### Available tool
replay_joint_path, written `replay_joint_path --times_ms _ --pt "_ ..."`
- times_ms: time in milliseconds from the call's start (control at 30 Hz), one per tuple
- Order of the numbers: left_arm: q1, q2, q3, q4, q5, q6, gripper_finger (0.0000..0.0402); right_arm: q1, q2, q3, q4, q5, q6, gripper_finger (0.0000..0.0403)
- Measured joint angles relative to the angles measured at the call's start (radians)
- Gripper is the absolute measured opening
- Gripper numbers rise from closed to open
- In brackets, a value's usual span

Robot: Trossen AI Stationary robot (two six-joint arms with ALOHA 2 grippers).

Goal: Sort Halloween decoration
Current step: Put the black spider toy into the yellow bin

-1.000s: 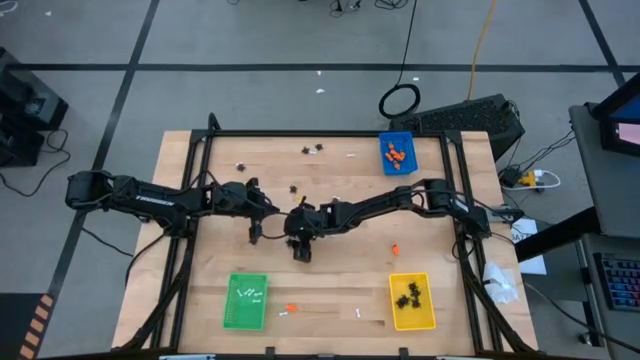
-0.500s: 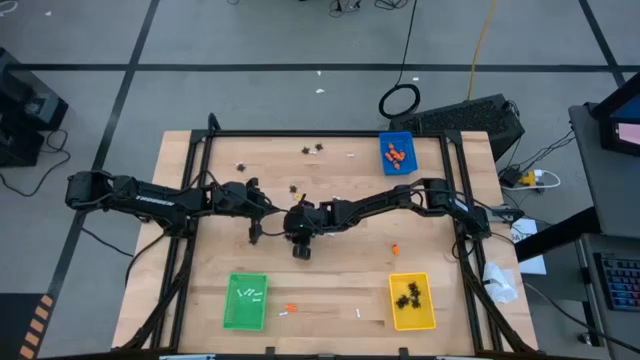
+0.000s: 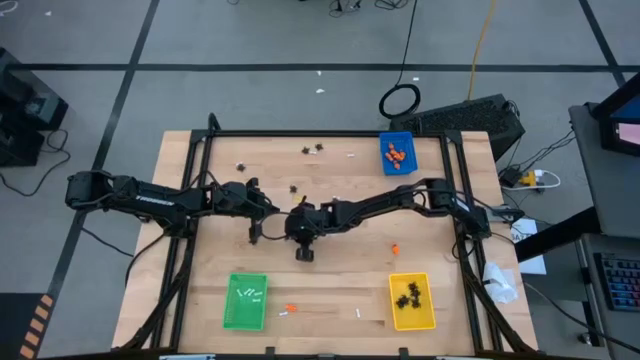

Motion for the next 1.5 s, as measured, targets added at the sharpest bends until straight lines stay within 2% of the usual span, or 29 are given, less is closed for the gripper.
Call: replay_joint_path --times_ms 200,433,600,800,900,1000,1200,1300,1500 --pt "0.0 0.0 0.0 0.003 0.0 0.0 0.0 0.034 -0.103 0.001 -0.115 0.004 -0.003 0.0" --pt "0.0 0.0 0.0 0.008 0.0 -0.002 0.0 0.109 -0.247 0.001 -0.378 0.033 0.043 0.0" --pt "0.0 0.0 0.0 0.011 0.0 -0.002 0.0 0.19 -0.352 0.002 -0.632 0.015 0.193 0.0" --pt "0.0 0.0 0.0 0.016 0.0 -0.018 0.0 0.297 -0.455 0.002 -0.914 -0.124 0.443 0.0" --pt "0.0 0.0 0.0 0.018 0.0 -0.018 0.0 0.355 -0.473 0.002 -1.045 -0.182 0.587 0.0" --pt "0.0 0.0 0.0 0.017 0.0 -0.018 0.0 0.414 -0.474 0.0 -1.142 -0.211 0.665 0.0" --pt "0.0 0.0 0.0 0.017 0.0 -0.017 0.0 0.475 -0.473 -0.176 -1.106 -0.314 0.715 0.0" --pt "0.0 0.0 0.0 0.017 0.0 -0.016 0.0 0.49 -0.474 -0.301 -1.022 -0.365 0.716 0.0" --pt "0.001 0.0 0.0 0.003 0.03 -0.012 0.0 0.48 -0.474 -0.465 -0.844 -0.39 0.693 0.0"
